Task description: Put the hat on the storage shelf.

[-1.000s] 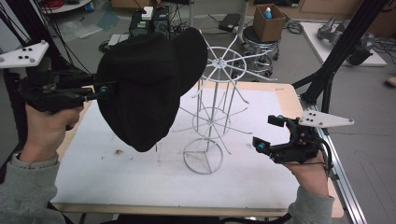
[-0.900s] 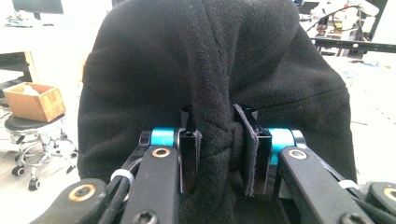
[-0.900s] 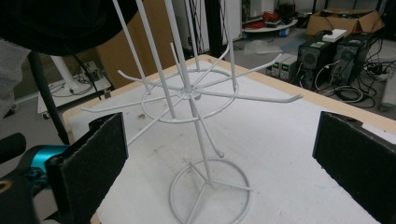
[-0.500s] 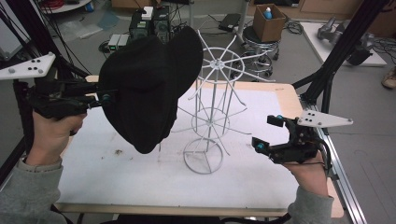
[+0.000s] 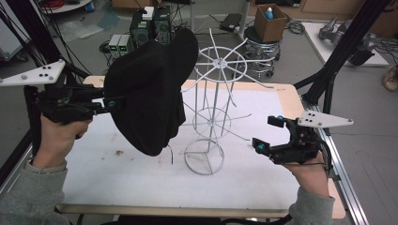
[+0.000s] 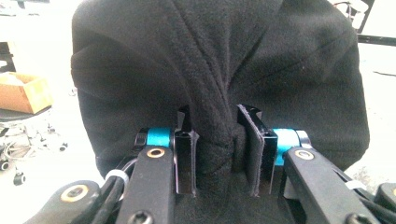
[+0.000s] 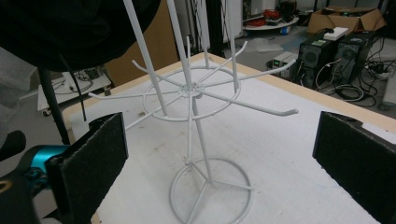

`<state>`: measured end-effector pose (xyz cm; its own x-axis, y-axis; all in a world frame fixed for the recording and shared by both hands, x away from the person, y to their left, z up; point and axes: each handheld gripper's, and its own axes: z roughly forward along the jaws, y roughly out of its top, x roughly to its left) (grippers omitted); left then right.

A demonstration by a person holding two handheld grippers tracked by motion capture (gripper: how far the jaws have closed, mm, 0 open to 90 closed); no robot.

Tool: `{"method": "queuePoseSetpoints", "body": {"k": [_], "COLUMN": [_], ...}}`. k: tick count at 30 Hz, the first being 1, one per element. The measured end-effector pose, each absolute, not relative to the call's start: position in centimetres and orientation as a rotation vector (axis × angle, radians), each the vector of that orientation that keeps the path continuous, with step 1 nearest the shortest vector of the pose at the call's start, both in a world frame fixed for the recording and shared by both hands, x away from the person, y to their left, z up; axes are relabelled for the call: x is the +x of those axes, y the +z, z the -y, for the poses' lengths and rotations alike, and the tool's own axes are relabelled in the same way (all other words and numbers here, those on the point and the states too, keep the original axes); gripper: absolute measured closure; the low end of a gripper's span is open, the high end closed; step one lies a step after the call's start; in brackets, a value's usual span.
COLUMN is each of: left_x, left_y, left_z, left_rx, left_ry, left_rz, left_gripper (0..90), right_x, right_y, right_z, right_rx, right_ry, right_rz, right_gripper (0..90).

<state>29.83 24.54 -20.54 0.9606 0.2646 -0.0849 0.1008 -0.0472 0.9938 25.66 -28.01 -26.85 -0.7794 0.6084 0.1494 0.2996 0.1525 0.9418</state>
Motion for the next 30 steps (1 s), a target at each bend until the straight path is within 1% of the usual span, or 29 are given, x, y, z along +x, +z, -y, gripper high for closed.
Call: {"method": "queuePoseSetpoints", "body": {"k": [3, 7, 20, 30], "left_x": [30.0, 30.2, 30.7, 30.9], "left_y": [-20.8, -21.1, -22.5, -22.8], "left_z": [-24.5, -24.5, -24.5, -24.9], "left_rx": [1.62, 1.615, 1.602, 1.617], "left_ry": [0.136, 0.129, 0.098, 0.054], "left_rz": [-0.284, -0.29, -0.282, -0.272], "left_gripper": [67.7, 64.0, 62.3, 50.5], "right_x": [25.7, 25.7, 25.7, 25.7], "right_y": [-26.9, -26.8, -26.9, -26.9], "right_z": [27.9, 27.8, 27.9, 27.7], "right_rx": [0.878, 0.877, 0.875, 0.874], "right_ry": [1.668, 1.667, 1.667, 1.661], "right_rz": [-2.167, -2.169, -2.168, -2.178], "right_gripper": [2.1, 2.1, 2.1, 2.1]}}
